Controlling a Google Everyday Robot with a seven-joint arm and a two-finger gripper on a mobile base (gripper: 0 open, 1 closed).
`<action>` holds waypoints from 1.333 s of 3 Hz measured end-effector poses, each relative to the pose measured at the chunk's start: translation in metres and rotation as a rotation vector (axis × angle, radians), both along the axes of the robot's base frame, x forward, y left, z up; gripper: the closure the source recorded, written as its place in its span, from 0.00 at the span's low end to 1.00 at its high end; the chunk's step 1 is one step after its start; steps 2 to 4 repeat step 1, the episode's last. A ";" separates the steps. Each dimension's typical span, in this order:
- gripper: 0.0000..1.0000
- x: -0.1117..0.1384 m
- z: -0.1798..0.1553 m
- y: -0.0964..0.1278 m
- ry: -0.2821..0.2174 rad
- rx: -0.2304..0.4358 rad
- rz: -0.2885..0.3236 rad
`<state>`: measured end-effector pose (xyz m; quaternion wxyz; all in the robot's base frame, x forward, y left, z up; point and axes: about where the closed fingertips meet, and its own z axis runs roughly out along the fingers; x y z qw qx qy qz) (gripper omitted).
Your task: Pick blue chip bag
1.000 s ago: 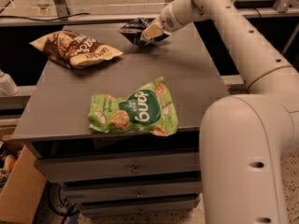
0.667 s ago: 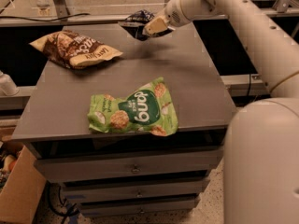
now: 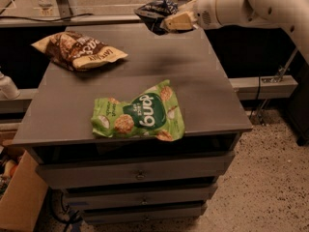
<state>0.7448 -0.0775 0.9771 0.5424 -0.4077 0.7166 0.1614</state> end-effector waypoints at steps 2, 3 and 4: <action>1.00 0.000 0.000 0.003 0.000 -0.001 0.005; 1.00 0.000 0.000 0.003 0.000 -0.001 0.005; 1.00 0.000 0.000 0.003 0.000 -0.001 0.005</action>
Offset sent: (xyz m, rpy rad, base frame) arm 0.0000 0.0000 0.0000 0.0000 0.0000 0.0000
